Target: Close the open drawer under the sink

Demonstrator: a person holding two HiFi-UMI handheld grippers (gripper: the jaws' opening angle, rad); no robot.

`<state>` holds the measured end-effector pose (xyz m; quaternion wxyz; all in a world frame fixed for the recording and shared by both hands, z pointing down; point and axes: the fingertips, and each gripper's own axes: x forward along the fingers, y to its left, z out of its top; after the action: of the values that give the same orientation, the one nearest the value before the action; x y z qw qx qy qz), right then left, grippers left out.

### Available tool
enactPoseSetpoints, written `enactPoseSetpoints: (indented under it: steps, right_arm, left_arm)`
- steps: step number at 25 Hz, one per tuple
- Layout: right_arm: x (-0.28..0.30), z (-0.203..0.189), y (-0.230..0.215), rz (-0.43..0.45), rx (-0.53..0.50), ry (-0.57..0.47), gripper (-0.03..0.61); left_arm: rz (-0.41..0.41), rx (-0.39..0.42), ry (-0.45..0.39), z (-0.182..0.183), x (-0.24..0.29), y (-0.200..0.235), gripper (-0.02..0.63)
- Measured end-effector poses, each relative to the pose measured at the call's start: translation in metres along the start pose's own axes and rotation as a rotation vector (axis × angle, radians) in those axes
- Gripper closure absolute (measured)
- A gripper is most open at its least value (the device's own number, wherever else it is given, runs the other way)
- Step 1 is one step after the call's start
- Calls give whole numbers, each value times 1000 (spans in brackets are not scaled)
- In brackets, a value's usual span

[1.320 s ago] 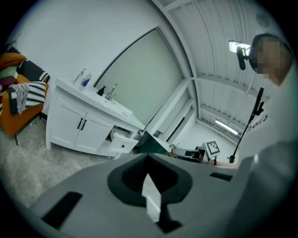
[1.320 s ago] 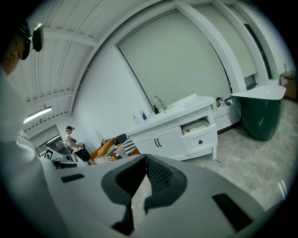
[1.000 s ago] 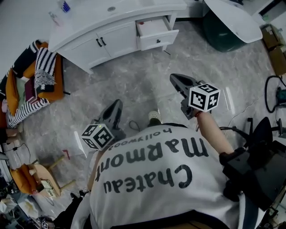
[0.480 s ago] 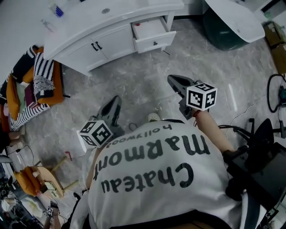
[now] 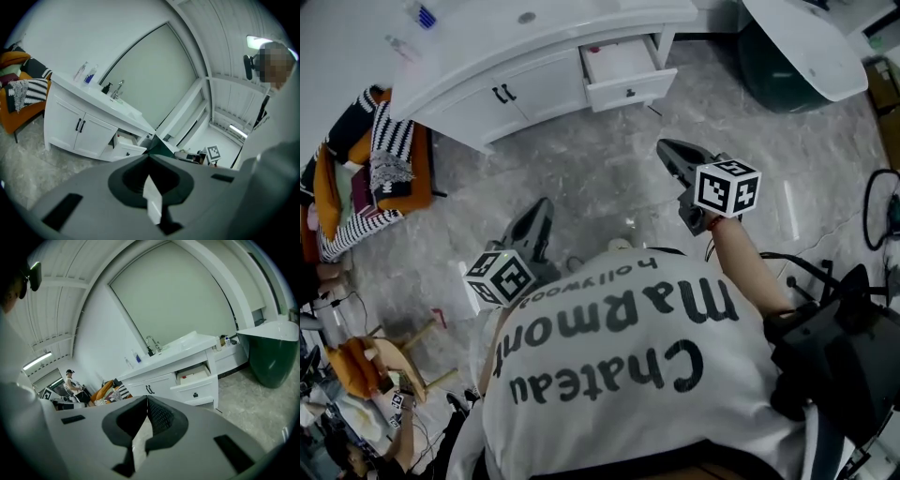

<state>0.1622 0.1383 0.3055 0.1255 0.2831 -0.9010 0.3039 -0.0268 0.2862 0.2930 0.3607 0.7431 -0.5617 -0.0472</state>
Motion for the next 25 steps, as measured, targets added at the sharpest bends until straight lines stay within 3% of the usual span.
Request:
enactPoseSetpoints:
  steps: [18,25]
  right_arm:
    - [-20,-19,-16,-23,26,13,568]
    - [-29,-22,-24,-57,33,-11,568]
  left_arm:
    - [-54,-1,20,1,37,-12,606]
    - [4,-32,26,0,45,2,606]
